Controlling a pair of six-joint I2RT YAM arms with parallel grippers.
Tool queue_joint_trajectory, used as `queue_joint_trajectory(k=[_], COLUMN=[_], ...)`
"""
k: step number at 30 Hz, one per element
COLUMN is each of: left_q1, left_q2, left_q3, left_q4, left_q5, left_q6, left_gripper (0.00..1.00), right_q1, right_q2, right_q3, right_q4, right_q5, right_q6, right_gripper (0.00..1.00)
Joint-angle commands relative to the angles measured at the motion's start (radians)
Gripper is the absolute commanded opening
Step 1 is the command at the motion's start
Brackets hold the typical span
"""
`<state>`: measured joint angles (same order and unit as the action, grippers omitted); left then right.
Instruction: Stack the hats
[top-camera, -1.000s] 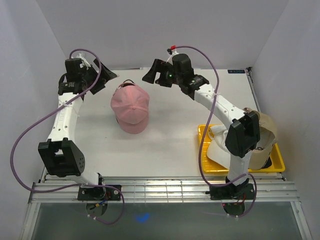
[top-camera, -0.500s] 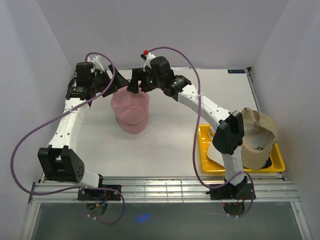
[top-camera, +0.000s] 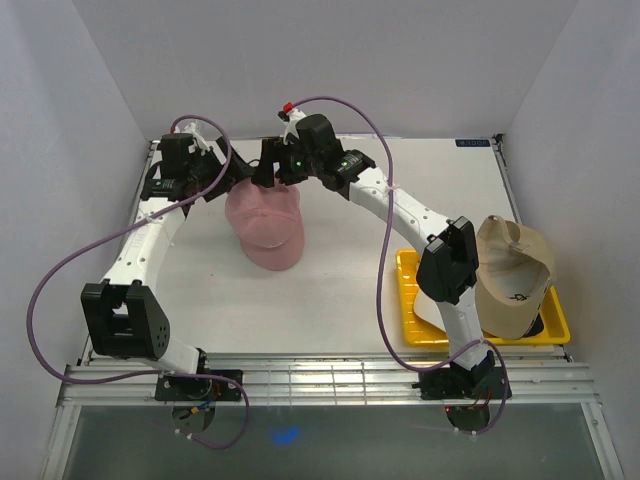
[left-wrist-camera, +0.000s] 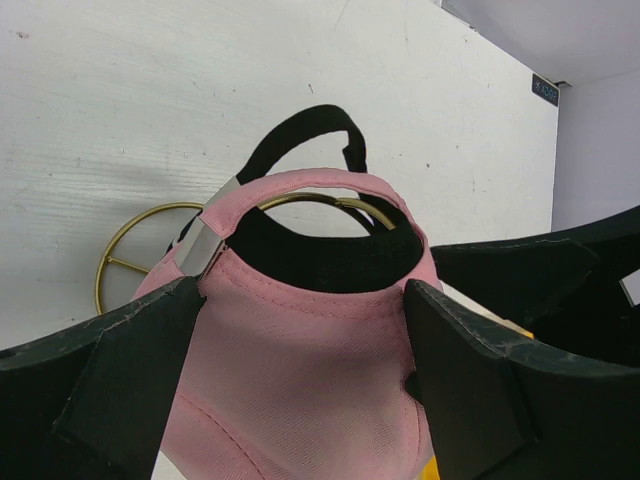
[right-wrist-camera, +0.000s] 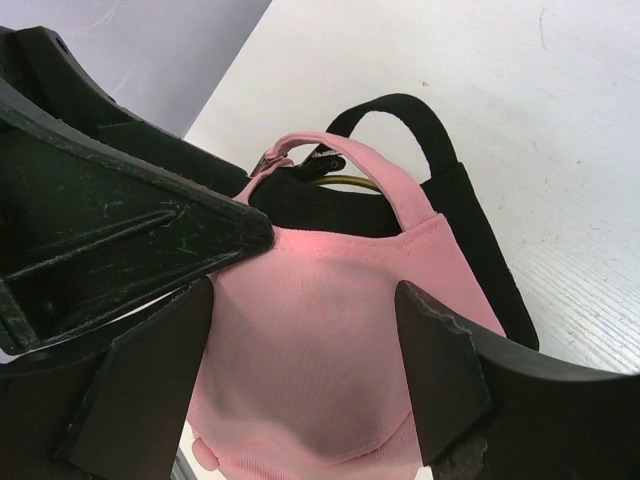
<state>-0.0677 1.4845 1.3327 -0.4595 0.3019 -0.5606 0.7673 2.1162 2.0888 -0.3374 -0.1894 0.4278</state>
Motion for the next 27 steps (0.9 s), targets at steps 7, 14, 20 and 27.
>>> queue_joint_trajectory(k=[7,14,20,27], left_q1=[-0.011,-0.009,-0.006,0.000], left_q2=[0.039,0.091,0.095,0.085], left_q3=[0.060,0.172,0.215,0.283], left_q4=[-0.080,-0.122,-0.143,-0.169], left_q5=[-0.030,-0.006,0.003,0.028], left_q6=[0.007,0.008,0.010,0.004], left_gripper=[0.96,0.97,0.98,0.98], right_q1=[-0.014,-0.020,-0.031,-0.043], right_q2=[0.011,-0.048,-0.081,-0.094], right_q3=[-0.030,-0.078,-0.144,-0.093], right_q4=[-0.012,0.003,0.018,0.043], right_q5=[0.033,0.073,0.084,0.039], right_q6=[0.006,0.086,0.103,0.092], right_gripper=[0.79,0.78,0.78,0.88])
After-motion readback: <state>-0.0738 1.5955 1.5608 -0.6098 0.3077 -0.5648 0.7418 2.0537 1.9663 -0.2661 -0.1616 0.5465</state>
